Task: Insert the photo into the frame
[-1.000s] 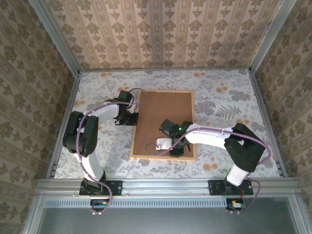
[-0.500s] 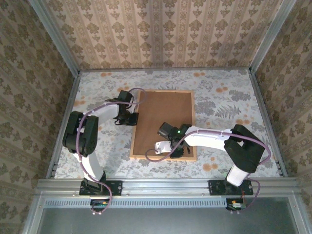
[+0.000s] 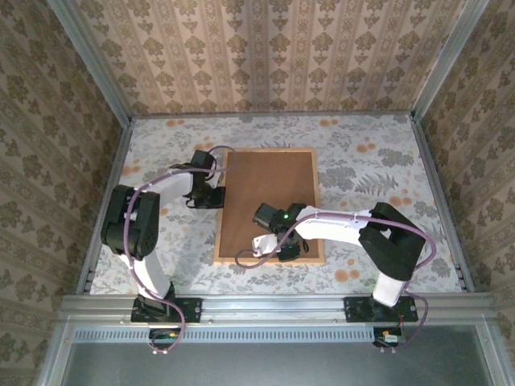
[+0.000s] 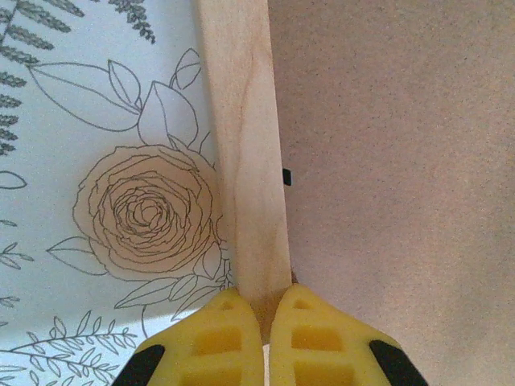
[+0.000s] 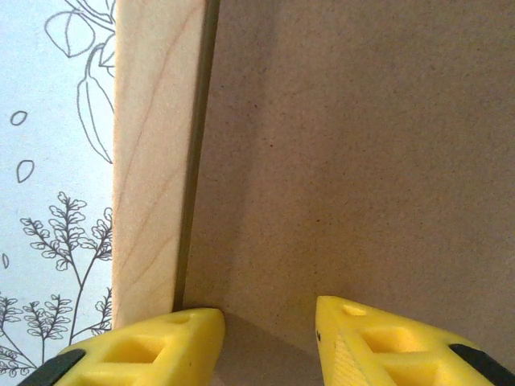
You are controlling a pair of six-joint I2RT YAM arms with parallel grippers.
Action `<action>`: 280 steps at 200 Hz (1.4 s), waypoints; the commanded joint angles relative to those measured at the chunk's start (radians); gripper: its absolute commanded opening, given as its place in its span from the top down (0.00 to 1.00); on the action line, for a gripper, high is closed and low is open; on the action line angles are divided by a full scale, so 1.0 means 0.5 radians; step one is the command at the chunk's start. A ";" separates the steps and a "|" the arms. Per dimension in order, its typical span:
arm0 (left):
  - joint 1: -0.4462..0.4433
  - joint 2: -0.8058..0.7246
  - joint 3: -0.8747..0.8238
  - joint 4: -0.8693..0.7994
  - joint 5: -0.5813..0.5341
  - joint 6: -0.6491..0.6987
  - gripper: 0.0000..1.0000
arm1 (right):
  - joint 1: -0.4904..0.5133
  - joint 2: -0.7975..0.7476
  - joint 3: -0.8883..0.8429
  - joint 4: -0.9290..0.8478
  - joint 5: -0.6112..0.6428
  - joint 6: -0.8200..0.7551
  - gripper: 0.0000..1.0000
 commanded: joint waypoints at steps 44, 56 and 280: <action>-0.008 -0.077 -0.043 -0.147 0.069 -0.009 0.95 | -0.202 -0.197 -0.144 0.115 -0.292 0.228 0.60; -0.008 -0.069 -0.036 -0.154 0.064 -0.006 0.95 | -0.221 -0.279 -0.146 0.105 -0.386 0.265 0.59; 0.047 -0.122 -0.133 -0.070 0.075 -0.055 0.94 | 0.037 0.204 0.115 0.884 -1.009 1.361 0.48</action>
